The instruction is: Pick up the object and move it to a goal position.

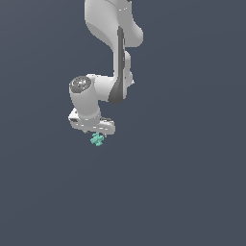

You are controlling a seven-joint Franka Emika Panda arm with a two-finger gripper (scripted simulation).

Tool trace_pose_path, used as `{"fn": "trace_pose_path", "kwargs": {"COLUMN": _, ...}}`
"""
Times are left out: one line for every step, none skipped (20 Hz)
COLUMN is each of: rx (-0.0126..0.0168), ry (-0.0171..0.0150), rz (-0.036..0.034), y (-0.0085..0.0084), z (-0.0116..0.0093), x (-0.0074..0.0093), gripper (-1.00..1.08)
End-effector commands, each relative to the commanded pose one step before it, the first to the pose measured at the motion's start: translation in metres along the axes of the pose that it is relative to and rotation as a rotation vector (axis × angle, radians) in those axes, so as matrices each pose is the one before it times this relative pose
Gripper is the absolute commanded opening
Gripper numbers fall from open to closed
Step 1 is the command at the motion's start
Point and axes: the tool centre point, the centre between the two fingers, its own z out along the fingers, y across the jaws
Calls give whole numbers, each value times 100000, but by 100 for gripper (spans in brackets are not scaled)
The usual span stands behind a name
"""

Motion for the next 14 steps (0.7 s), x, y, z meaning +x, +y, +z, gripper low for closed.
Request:
{"fn": "trace_pose_path", "kwargs": {"rx": 17, "ry": 48, "rz": -93, "y": -55, "z": 106, "x": 13, "gripper": 100}}
{"fn": "trace_pose_path", "kwargs": {"rx": 0, "ry": 0, "rz": 0, "y": 1, "z": 175, "x": -5, "gripper": 100}}
{"fn": "trace_pose_path", "kwargs": {"rx": 0, "ry": 0, "rz": 0, "y": 1, "z": 244, "x": -7, "gripper": 100}}
{"fn": "trace_pose_path", "kwargs": {"rx": 0, "ry": 0, "rz": 0, "y": 2, "z": 312, "x": -10, "gripper": 100}}
{"fn": "trace_pose_path", "kwargs": {"rx": 4, "ry": 28, "rz": 40, "y": 26, "z": 363, "x": -17, "gripper": 100}}
{"fn": "trace_pose_path", "kwargs": {"rx": 0, "ry": 0, "rz": 0, "y": 2, "z": 445, "x": -17, "gripper": 100}}
{"fn": "trace_pose_path", "kwargs": {"rx": 0, "ry": 0, "rz": 0, "y": 3, "z": 509, "x": -20, "gripper": 100}}
{"fn": "trace_pose_path", "kwargs": {"rx": 3, "ry": 40, "rz": 57, "y": 37, "z": 543, "x": -26, "gripper": 100}}
{"fn": "trace_pose_path", "kwargs": {"rx": 0, "ry": 0, "rz": 0, "y": 3, "z": 537, "x": -18, "gripper": 100}}
{"fn": "trace_pose_path", "kwargs": {"rx": 0, "ry": 0, "rz": 0, "y": 3, "z": 470, "x": -11, "gripper": 100}}
{"fn": "trace_pose_path", "kwargs": {"rx": 5, "ry": 42, "rz": 54, "y": 35, "z": 377, "x": -6, "gripper": 100}}
{"fn": "trace_pose_path", "kwargs": {"rx": 0, "ry": 0, "rz": 0, "y": 3, "z": 333, "x": 7, "gripper": 100}}
{"fn": "trace_pose_path", "kwargs": {"rx": 0, "ry": 0, "rz": 0, "y": 3, "z": 263, "x": 16, "gripper": 100}}
{"fn": "trace_pose_path", "kwargs": {"rx": 0, "ry": 0, "rz": 0, "y": 3, "z": 195, "x": 23, "gripper": 100}}
